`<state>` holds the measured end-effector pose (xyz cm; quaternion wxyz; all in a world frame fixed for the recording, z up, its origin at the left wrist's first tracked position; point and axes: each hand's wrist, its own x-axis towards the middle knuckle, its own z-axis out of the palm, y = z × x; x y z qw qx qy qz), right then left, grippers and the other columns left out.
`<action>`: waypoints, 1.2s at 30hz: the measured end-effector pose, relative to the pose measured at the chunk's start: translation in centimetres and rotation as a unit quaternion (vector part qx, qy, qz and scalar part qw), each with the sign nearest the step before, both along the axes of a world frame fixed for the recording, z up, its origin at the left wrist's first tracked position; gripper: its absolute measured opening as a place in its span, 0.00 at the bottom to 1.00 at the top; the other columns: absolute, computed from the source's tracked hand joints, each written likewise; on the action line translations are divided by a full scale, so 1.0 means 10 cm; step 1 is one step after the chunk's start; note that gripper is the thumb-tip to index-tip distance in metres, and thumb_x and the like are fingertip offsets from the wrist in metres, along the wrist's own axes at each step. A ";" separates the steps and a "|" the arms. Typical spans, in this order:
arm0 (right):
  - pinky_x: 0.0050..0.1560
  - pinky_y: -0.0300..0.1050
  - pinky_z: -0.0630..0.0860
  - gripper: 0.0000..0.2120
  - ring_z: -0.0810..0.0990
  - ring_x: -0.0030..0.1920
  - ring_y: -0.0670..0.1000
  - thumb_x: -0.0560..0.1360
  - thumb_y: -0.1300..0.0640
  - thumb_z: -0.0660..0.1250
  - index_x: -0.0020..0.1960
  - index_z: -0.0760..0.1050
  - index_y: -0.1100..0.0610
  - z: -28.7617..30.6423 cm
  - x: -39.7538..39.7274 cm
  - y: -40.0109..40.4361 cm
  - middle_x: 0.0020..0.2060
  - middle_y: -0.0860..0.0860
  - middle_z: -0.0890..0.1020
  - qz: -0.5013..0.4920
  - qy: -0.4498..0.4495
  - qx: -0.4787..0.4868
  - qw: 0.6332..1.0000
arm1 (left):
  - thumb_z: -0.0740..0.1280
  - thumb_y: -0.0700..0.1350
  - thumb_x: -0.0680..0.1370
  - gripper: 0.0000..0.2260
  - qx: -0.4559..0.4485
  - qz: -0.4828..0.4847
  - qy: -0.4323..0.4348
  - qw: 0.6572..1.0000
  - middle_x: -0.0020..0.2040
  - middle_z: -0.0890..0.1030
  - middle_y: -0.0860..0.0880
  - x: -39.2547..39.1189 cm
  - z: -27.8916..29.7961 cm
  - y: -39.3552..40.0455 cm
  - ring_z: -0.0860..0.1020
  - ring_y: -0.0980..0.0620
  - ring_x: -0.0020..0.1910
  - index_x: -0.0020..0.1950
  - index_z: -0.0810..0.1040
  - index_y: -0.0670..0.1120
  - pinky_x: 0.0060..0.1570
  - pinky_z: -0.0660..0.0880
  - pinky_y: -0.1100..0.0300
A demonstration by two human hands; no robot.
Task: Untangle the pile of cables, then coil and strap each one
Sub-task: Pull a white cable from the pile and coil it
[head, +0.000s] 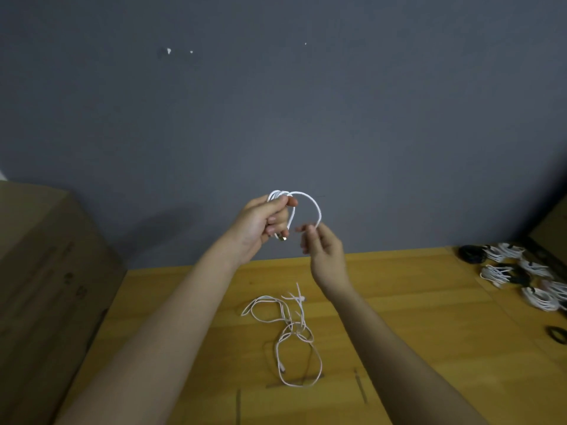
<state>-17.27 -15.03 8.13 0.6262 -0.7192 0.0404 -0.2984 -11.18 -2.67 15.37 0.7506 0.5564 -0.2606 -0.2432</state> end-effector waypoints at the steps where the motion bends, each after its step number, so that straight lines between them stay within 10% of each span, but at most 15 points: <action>1: 0.37 0.36 0.68 0.12 0.70 0.33 0.42 0.82 0.61 0.55 0.49 0.77 0.58 0.05 0.00 -0.04 0.32 0.49 0.72 -0.034 -0.015 -0.002 0.999 | 0.54 0.40 0.83 0.11 0.002 -0.002 -0.001 1.000 0.24 0.62 0.55 0.00 -0.01 0.03 0.60 0.58 0.22 0.43 0.73 0.42 0.28 0.70 0.65; 8: 0.35 0.33 0.71 0.05 0.76 0.31 0.42 0.76 0.60 0.69 0.43 0.78 0.51 0.71 0.26 -0.38 0.29 0.46 0.78 -0.113 -0.070 -0.046 0.990 | 0.58 0.51 0.78 0.13 0.087 -0.113 -0.076 0.987 0.22 0.66 0.53 -0.08 -0.06 0.26 0.60 0.55 0.22 0.39 0.69 0.44 0.29 0.65 0.61; 19: 0.32 0.34 0.71 0.15 0.74 0.27 0.43 0.83 0.58 0.56 0.56 0.77 0.66 -0.67 -0.05 0.16 0.29 0.54 0.77 0.185 0.269 -0.054 0.944 | 0.56 0.37 0.82 0.08 -0.116 0.107 0.060 0.986 0.32 0.73 0.50 0.17 -0.16 0.27 0.72 0.56 0.28 0.43 0.69 0.44 0.35 0.74 0.63; 25: 0.34 0.42 0.64 0.10 0.69 0.28 0.44 0.80 0.51 0.60 0.49 0.78 0.53 -0.52 -0.31 0.19 0.24 0.44 0.71 0.145 0.206 -0.393 0.884 | 0.57 0.43 0.83 0.05 0.201 0.171 -0.165 0.950 0.43 0.73 0.48 0.35 -0.63 0.12 0.74 0.53 0.41 0.53 0.62 0.43 0.49 0.73 0.59; 30: 0.39 0.49 0.75 0.07 0.81 0.40 0.54 0.79 0.55 0.65 0.50 0.81 0.56 -0.02 -0.32 -0.14 0.39 0.52 0.84 0.026 0.074 -0.423 0.903 | 0.44 0.59 0.82 0.26 0.380 0.016 -0.298 0.876 0.37 0.78 0.48 0.18 -0.79 0.22 0.76 0.52 0.37 0.43 0.74 0.43 0.48 0.75 0.54; 36: 0.36 0.42 0.72 0.07 0.77 0.30 0.46 0.75 0.55 0.70 0.42 0.81 0.58 0.26 -0.11 -0.49 0.31 0.58 0.79 0.047 0.124 -0.246 0.960 | 0.43 0.50 0.84 0.25 0.203 -0.066 -0.167 0.963 0.19 0.67 0.53 -0.17 -0.59 0.19 0.65 0.55 0.20 0.37 0.72 0.44 0.34 0.71 0.58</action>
